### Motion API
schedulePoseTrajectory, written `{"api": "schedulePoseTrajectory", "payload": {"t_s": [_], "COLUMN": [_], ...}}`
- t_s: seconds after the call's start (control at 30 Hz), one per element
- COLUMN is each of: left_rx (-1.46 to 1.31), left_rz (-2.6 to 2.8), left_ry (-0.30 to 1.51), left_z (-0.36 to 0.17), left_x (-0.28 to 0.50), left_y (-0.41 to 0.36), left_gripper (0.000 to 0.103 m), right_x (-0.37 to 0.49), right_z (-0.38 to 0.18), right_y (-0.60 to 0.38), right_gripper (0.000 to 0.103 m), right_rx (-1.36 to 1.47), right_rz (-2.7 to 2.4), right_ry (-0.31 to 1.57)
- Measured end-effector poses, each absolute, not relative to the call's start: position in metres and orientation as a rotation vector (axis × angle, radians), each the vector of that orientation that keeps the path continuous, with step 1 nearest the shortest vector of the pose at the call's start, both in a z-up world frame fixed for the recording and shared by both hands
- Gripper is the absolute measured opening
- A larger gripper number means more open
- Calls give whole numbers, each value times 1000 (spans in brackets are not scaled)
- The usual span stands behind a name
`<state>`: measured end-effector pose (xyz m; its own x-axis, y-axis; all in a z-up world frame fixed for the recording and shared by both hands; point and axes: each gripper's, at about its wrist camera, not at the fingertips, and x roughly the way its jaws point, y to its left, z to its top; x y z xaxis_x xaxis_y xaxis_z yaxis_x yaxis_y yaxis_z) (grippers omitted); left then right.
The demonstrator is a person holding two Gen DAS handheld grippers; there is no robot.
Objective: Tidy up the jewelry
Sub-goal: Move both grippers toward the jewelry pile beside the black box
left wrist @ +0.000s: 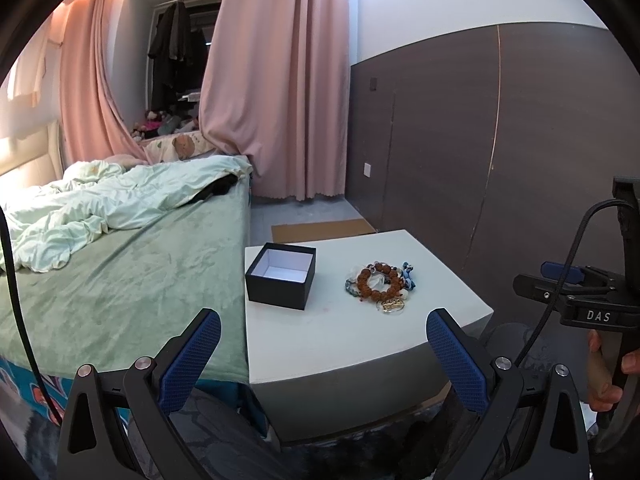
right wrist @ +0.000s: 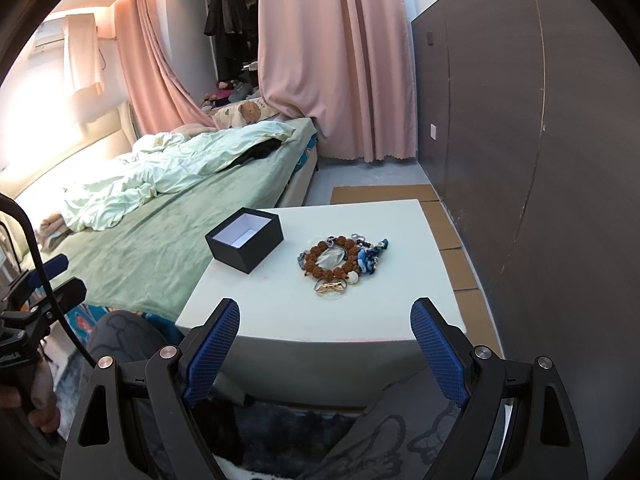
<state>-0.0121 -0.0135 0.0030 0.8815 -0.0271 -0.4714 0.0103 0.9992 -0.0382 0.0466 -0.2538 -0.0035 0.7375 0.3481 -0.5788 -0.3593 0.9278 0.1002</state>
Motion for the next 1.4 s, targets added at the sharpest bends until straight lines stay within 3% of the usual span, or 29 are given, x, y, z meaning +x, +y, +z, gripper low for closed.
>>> {"api": "schedulePoseTrajectory", "payload": {"t_s": [1.4], "left_rx": [-26], "left_rz": [-59], "left_ry": [457], "left_z": [16], "left_x": [-2], "left_y": [-13], "left_gripper": [103], "right_x": [35], "right_z": [1], "right_y": [-270], "right_gripper": [88], "right_rx": [13], "right_rz": [367], "right_ry": [599]}}
